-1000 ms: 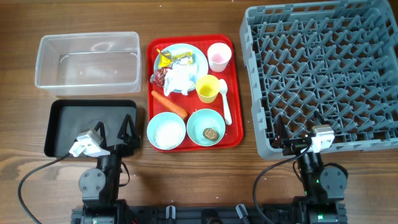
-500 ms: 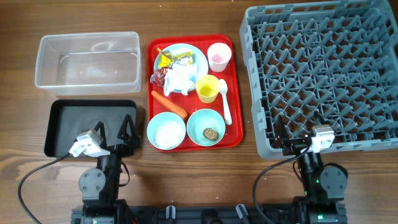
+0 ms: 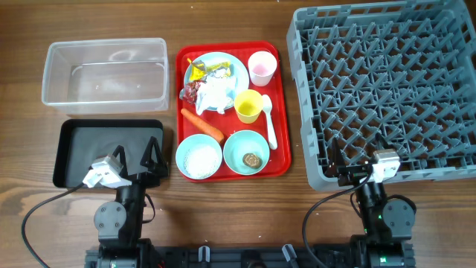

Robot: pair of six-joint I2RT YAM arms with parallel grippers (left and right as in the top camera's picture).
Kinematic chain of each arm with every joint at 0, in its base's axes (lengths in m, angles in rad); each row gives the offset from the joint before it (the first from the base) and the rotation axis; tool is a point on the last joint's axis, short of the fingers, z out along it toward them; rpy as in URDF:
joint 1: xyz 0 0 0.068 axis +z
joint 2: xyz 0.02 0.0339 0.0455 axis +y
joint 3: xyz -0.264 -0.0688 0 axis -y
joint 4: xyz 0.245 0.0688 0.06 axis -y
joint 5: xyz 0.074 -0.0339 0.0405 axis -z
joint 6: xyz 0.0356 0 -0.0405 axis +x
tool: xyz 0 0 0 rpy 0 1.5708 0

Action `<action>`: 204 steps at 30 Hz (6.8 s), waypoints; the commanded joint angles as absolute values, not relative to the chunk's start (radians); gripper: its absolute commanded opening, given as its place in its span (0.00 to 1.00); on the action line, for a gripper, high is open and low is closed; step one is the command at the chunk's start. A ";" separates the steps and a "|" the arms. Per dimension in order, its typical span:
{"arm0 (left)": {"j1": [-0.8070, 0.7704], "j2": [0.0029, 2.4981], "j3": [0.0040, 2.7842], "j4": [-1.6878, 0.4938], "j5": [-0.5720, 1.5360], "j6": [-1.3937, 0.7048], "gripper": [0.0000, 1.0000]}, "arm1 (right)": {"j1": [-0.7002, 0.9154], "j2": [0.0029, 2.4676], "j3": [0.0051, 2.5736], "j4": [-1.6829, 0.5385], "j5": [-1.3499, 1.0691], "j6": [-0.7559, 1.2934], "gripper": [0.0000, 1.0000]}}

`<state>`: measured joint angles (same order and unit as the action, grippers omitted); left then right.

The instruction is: Sort waste into correct bins and load items into the dishwasher rack

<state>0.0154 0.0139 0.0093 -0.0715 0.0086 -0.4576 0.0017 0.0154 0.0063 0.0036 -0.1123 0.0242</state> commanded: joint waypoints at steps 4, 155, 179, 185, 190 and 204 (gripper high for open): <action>0.023 0.007 0.006 -0.075 0.010 -0.453 1.00 | -0.001 0.009 0.005 0.008 -0.129 0.015 1.00; 0.338 1.835 1.373 -0.461 -0.115 -0.374 0.04 | -0.001 0.009 0.005 0.008 -0.129 0.015 1.00; 0.267 1.521 1.395 -0.490 0.211 -0.348 1.00 | -0.001 0.009 0.005 0.009 -0.129 0.015 1.00; 0.096 1.453 1.395 -0.630 0.266 -0.348 1.00 | -0.001 0.009 0.005 0.008 -0.129 0.015 1.00; -0.059 1.491 1.393 -0.728 0.265 -0.348 0.89 | -0.001 0.009 0.005 0.008 -0.129 0.015 1.00; -0.363 1.771 1.393 -0.802 0.009 -0.348 0.74 | -0.001 0.009 0.005 0.008 -0.129 0.015 1.00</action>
